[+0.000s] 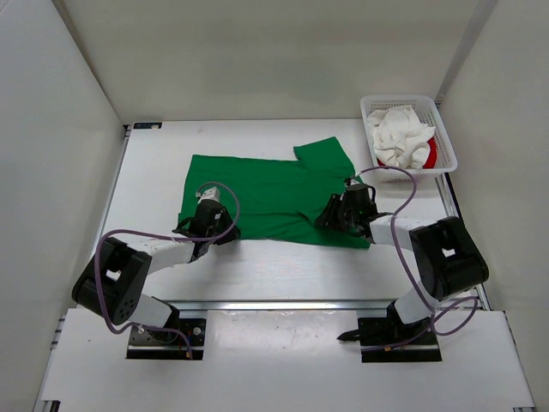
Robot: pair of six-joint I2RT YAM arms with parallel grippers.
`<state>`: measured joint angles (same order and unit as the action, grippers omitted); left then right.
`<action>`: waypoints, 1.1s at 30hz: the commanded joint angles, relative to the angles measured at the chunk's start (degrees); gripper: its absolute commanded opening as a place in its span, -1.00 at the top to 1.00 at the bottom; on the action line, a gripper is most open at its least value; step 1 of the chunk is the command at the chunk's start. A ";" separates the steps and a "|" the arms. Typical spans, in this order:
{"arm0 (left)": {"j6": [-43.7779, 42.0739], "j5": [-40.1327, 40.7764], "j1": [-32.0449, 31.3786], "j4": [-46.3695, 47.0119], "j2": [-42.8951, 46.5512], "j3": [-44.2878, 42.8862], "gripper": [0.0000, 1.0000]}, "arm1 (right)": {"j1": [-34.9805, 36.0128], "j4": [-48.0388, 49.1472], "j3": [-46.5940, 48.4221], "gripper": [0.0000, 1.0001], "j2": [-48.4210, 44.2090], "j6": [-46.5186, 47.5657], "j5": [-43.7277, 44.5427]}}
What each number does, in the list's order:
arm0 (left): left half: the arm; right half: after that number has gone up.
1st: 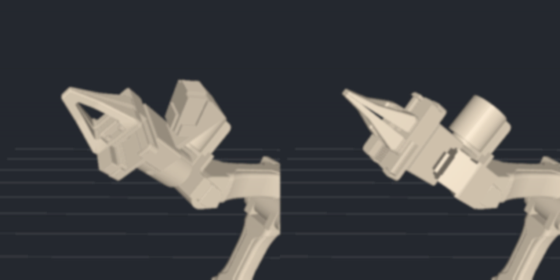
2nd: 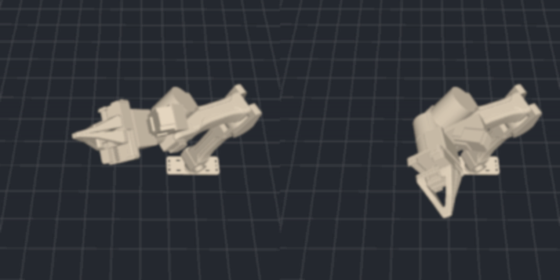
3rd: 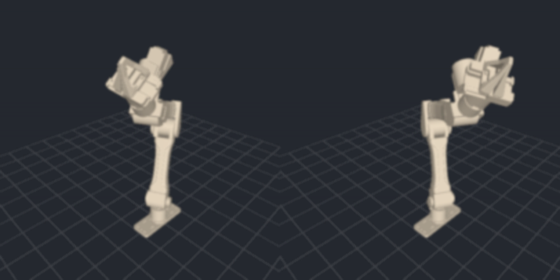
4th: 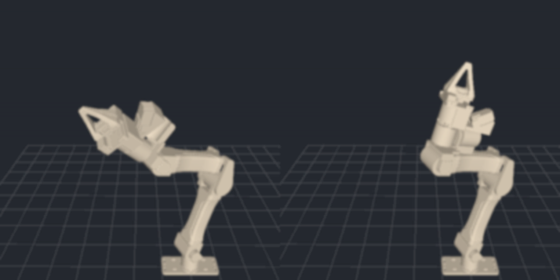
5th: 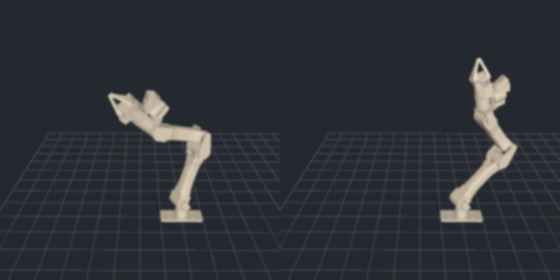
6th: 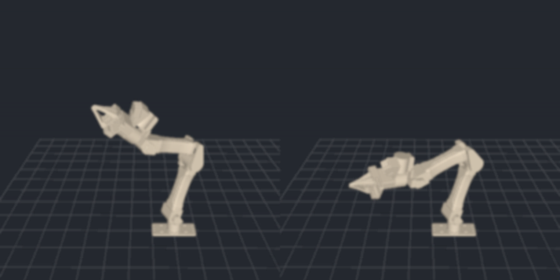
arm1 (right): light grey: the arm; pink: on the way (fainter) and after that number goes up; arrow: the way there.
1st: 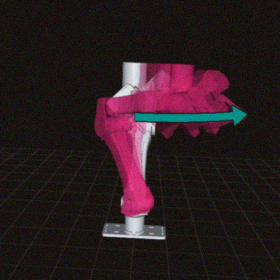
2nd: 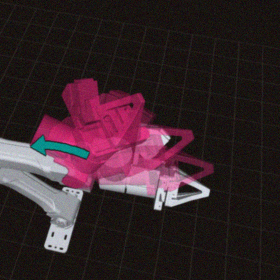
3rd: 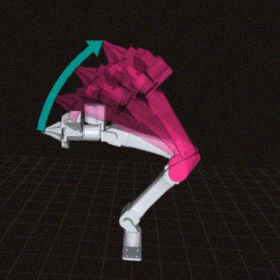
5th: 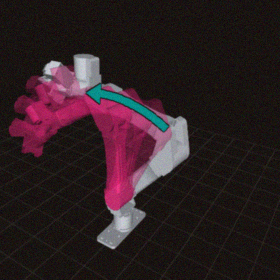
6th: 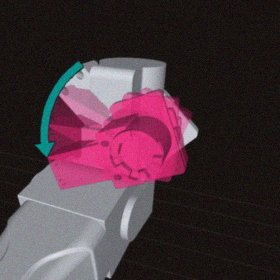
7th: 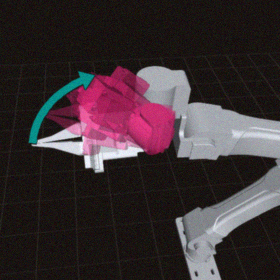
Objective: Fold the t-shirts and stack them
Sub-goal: Fold the flattened tshirt in 1/3 of the way
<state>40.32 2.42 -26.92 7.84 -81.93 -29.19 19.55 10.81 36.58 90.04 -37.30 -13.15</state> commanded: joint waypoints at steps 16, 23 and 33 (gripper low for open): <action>-0.15 -0.13 1.16 -1.07 3.18 -1.66 0.39 | -1.01 -7.55 31.62 0.75 16.05 3.01 -2.76; -3.22 4.25 -4.27 -5.10 0.29 -7.44 0.37 | 2.06 -5.89 16.28 0.38 1.56 5.66 5.15; -7.35 8.31 -3.68 -10.82 -7.36 -11.68 0.40 | 8.75 -8.69 5.35 1.00 0.92 8.20 8.48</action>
<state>35.31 7.38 -31.92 1.06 -88.38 -39.42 28.10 1.85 42.85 90.72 -30.79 -8.32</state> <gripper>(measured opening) 0.302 0.005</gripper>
